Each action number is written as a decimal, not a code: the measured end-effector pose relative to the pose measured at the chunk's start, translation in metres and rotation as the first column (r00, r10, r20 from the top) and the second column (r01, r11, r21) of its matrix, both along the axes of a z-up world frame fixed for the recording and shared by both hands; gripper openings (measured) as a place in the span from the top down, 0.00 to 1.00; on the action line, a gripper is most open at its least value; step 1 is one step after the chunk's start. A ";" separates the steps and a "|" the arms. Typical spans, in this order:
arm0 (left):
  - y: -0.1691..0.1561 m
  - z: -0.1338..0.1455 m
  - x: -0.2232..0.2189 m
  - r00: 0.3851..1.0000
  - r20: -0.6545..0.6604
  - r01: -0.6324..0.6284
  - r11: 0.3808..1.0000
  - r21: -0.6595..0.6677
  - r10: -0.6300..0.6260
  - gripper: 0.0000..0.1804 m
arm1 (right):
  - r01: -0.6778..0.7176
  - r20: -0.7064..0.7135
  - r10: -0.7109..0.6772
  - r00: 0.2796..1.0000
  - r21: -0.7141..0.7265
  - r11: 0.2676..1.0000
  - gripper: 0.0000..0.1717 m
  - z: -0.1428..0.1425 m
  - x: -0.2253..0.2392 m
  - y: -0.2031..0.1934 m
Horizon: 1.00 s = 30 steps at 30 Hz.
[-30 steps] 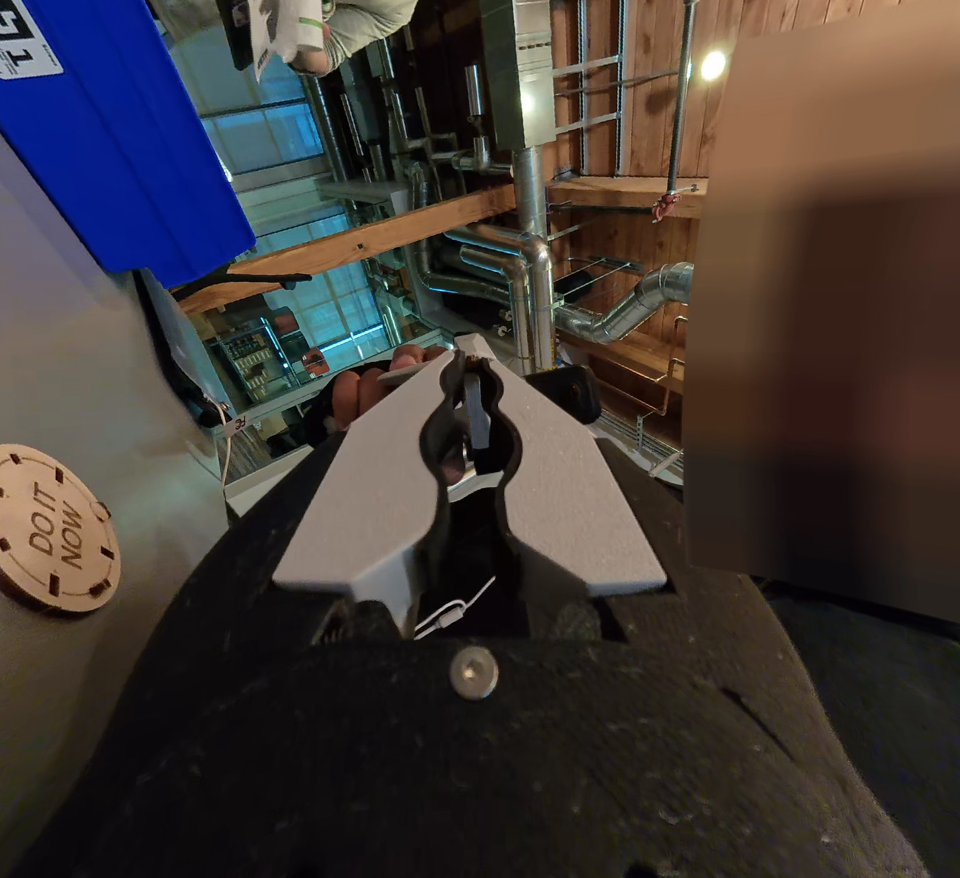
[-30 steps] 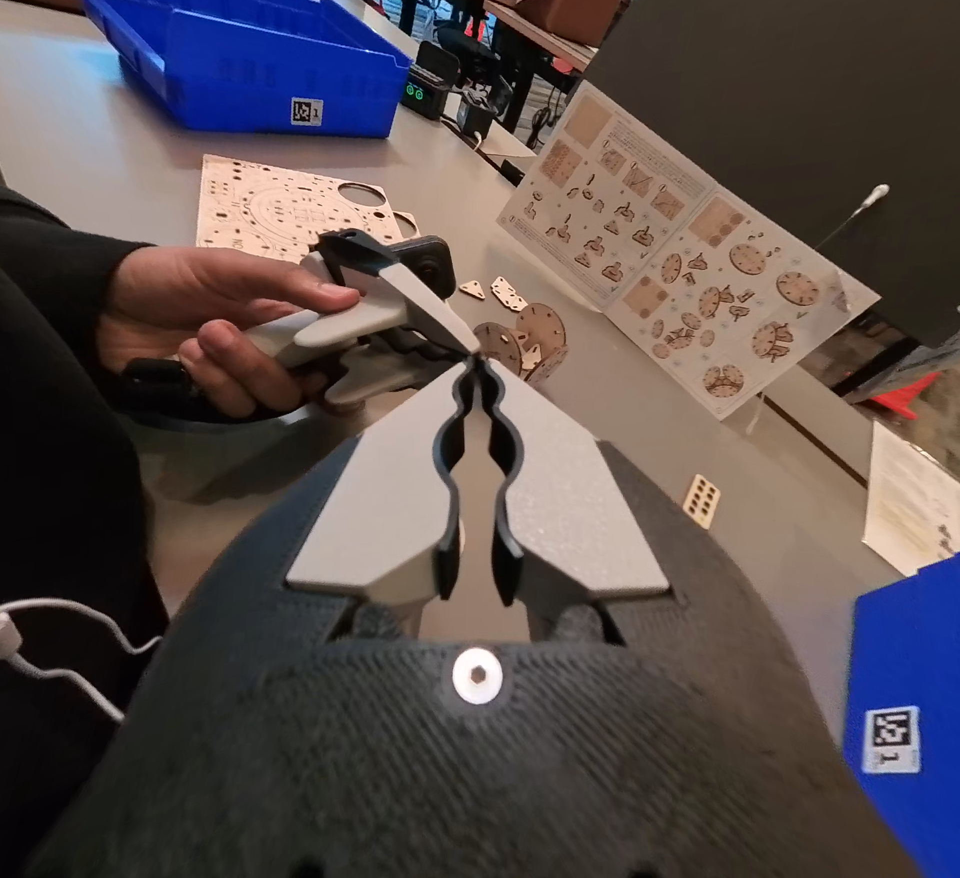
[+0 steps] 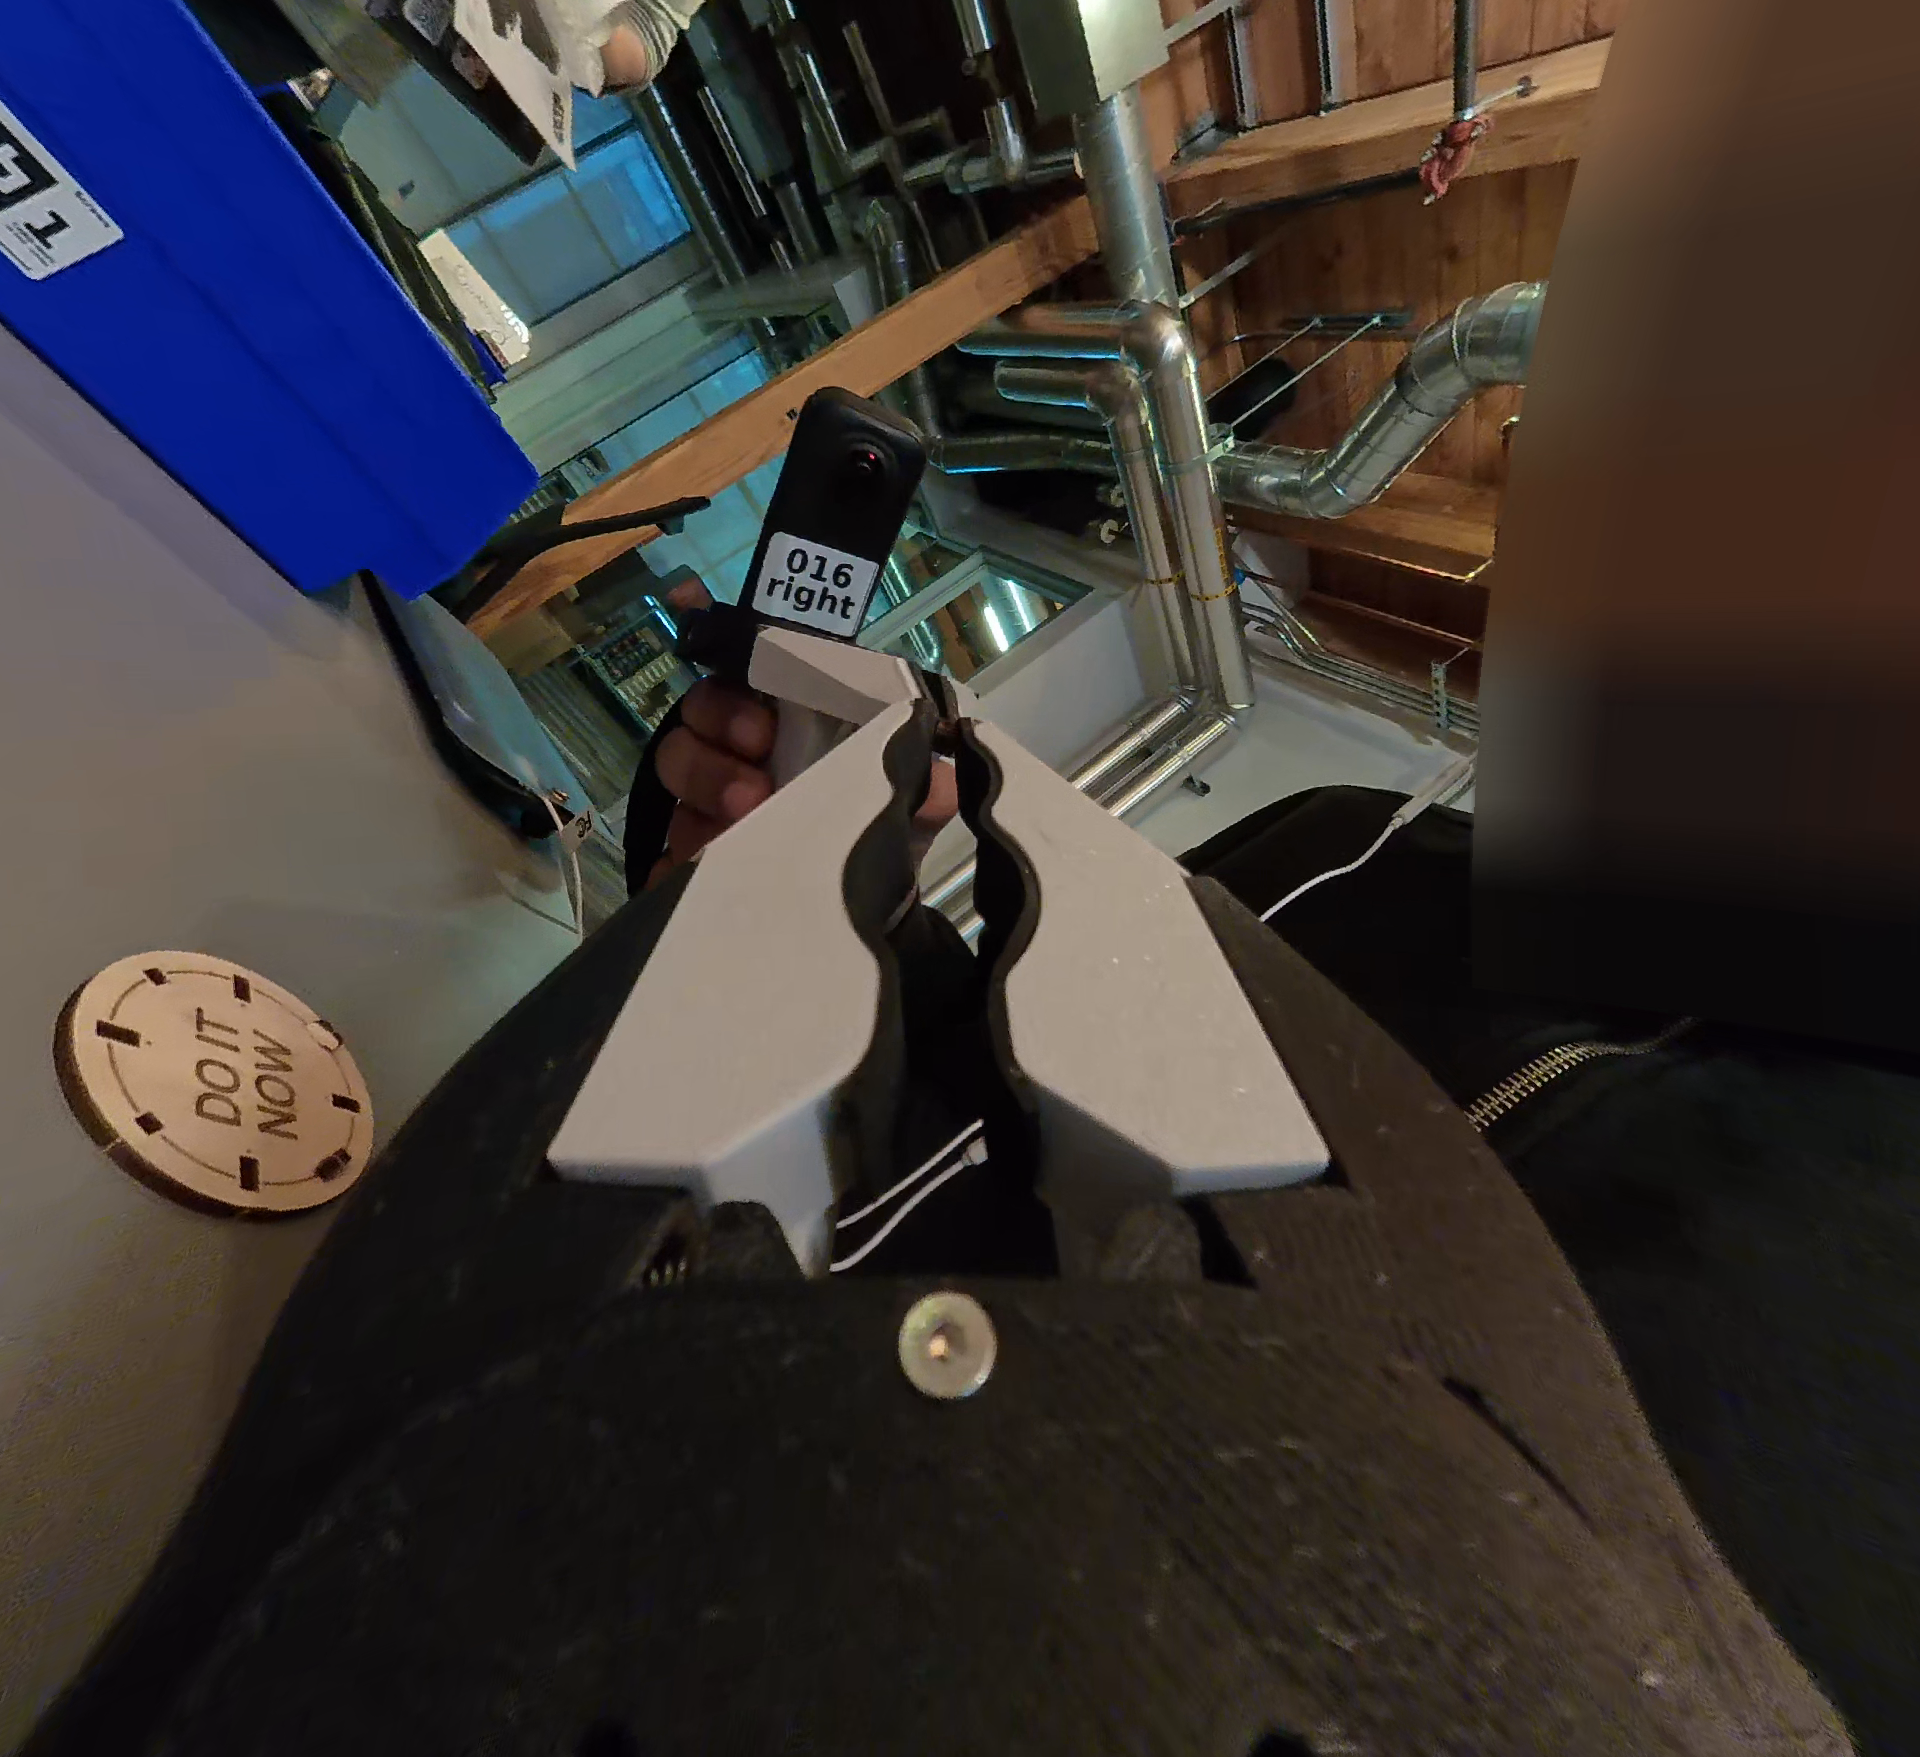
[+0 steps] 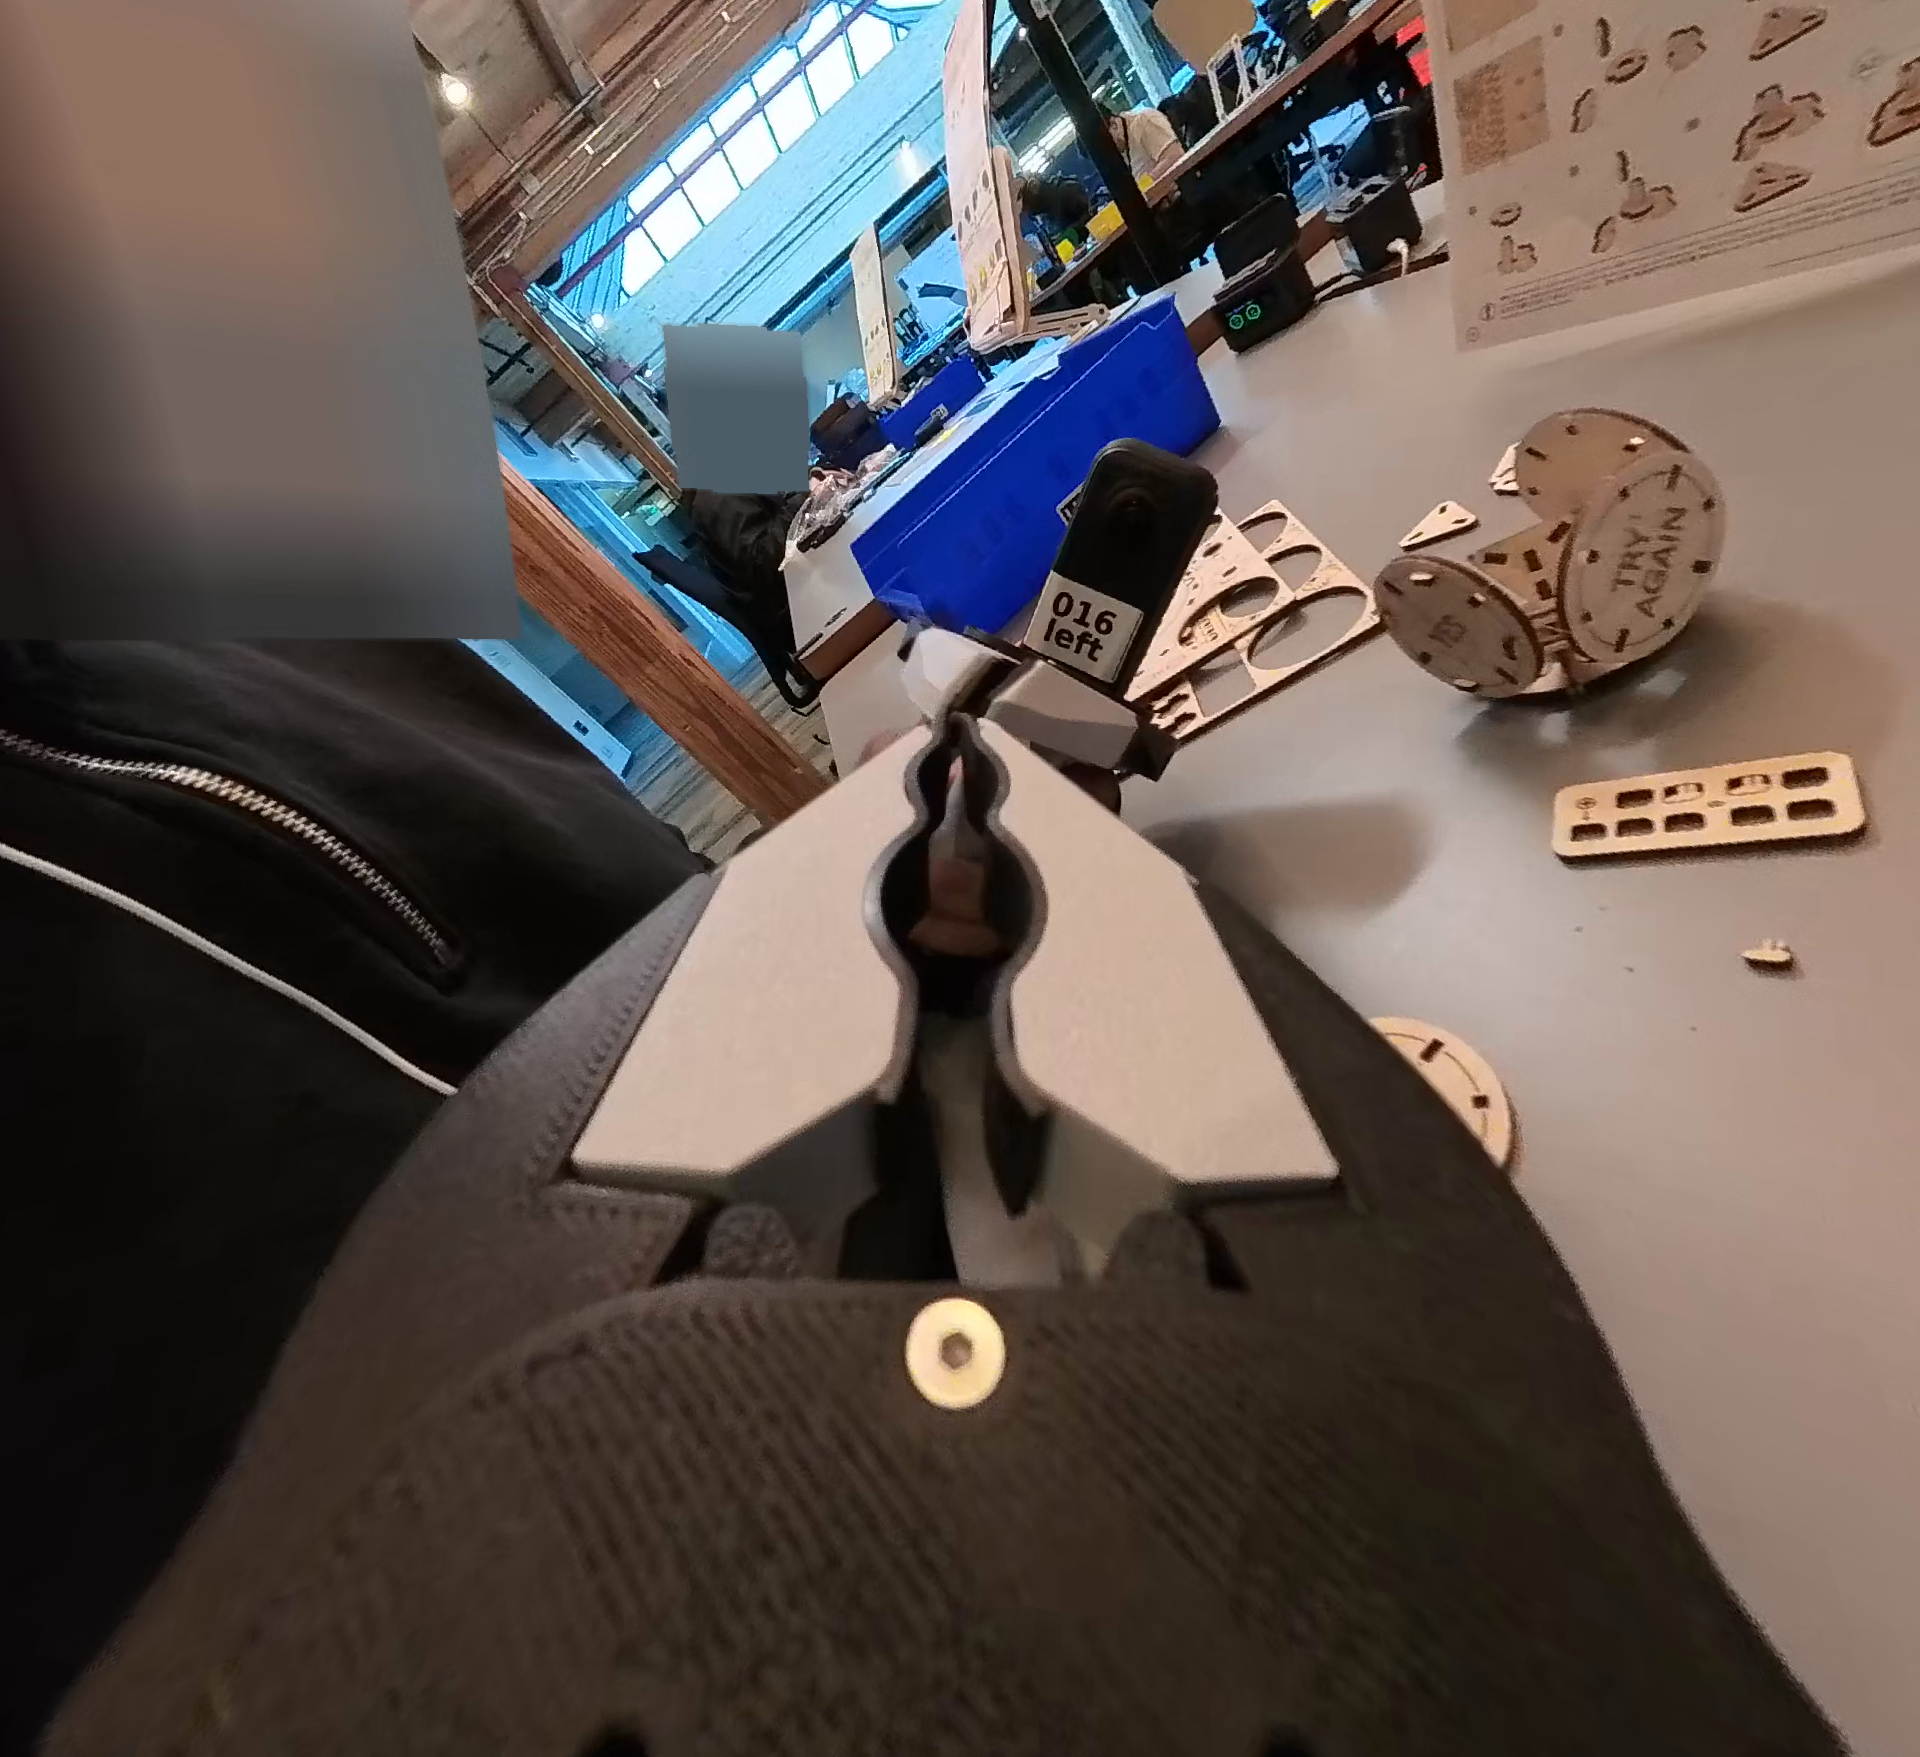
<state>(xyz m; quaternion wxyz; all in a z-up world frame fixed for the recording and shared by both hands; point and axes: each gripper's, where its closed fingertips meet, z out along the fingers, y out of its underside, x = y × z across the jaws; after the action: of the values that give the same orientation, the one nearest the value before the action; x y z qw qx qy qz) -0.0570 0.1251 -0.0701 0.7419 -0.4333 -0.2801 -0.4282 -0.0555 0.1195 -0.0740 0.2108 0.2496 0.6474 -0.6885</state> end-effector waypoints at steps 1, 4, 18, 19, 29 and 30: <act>0.000 0.000 0.000 1.000 -0.003 -0.002 1.000 -0.004 0.002 1.00 | 0.003 -0.005 -0.003 1.000 0.002 1.000 1.00 0.000 0.000 0.000; 0.000 0.000 0.000 1.000 -0.003 -0.006 1.000 -0.010 0.006 1.00 | 0.013 -0.016 -0.012 1.000 0.012 1.000 1.00 0.000 -0.002 0.001; 0.002 -0.002 0.000 1.000 -0.012 -0.018 0.999 -0.033 0.018 1.00 | 0.031 -0.027 -0.030 0.999 0.030 0.999 1.00 0.000 -0.006 0.001; 0.002 -0.002 0.000 1.000 -0.016 -0.021 0.999 -0.039 0.020 1.00 | 0.031 -0.025 -0.030 0.999 0.029 0.999 1.00 0.000 -0.006 0.000; 0.001 -0.002 -0.001 0.995 -0.074 -0.068 0.994 -0.088 0.062 1.00 | 0.045 -0.021 -0.044 0.999 0.025 0.999 1.00 0.000 -0.012 -0.002; 0.001 -0.002 -0.001 0.994 -0.082 -0.078 0.993 -0.093 0.071 1.00 | 0.051 -0.022 -0.050 0.998 0.025 0.998 1.00 -0.001 -0.013 -0.002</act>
<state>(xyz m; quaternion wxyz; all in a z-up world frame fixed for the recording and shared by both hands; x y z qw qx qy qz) -0.0582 0.1263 -0.0724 0.7460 -0.4742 -0.2873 -0.3689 -0.0685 0.1175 -0.0746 0.1830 0.2612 0.6520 -0.6879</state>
